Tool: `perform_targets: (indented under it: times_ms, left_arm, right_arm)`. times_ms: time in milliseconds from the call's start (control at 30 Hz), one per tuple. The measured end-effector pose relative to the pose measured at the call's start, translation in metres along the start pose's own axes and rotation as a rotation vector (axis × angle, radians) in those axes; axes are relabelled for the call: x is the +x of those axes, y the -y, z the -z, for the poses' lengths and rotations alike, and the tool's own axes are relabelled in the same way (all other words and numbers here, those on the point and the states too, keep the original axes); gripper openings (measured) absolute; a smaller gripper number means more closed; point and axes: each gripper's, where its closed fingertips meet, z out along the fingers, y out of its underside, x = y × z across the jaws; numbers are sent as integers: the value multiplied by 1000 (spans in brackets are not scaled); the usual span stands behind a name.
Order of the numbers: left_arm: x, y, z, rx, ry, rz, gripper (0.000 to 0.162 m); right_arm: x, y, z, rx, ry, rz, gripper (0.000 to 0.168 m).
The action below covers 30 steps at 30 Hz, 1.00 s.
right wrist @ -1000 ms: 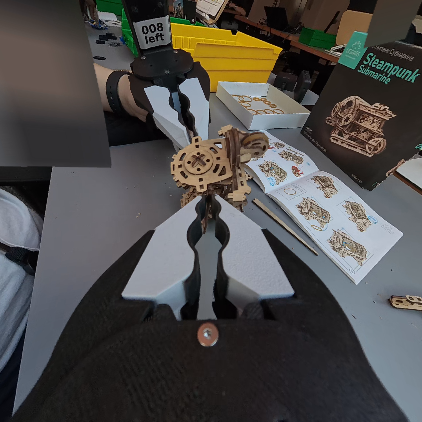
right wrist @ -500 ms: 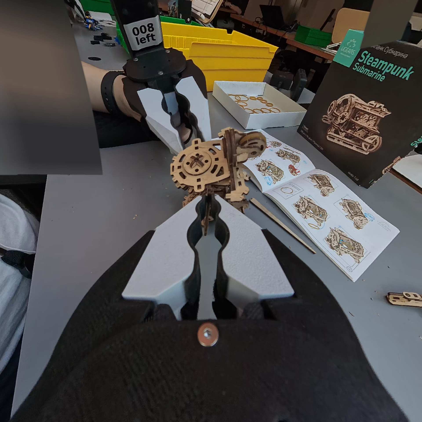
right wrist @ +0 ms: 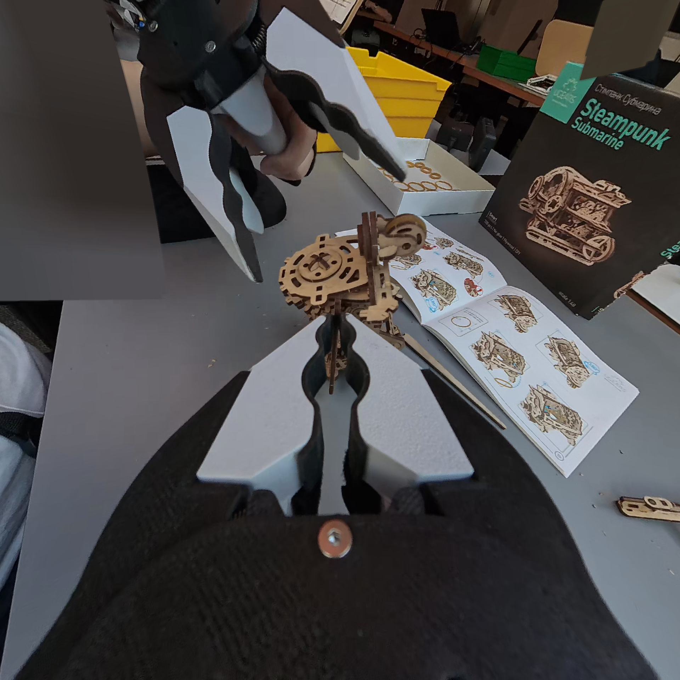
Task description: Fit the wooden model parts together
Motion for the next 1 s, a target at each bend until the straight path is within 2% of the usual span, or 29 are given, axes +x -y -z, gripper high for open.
perform_targets:
  times_ms: [167,267,633,1000]
  left_arm:
    - [1,-13,-9,-100,-44,-26,85]
    - [4,-20,-10,-123,-74,4,77]
    - [8,-23,-15,-136,-128,18,67]
    - [8,-23,-14,-71,-108,90,66]
  right_arm:
    - [0,0,-1,-5,-4,16,2]
    - [0,0,-1,-1,-4,21,1]
    - [-1,-1,-1,-8,-10,58,1]
    - [0,0,-2,-16,-31,83,1]
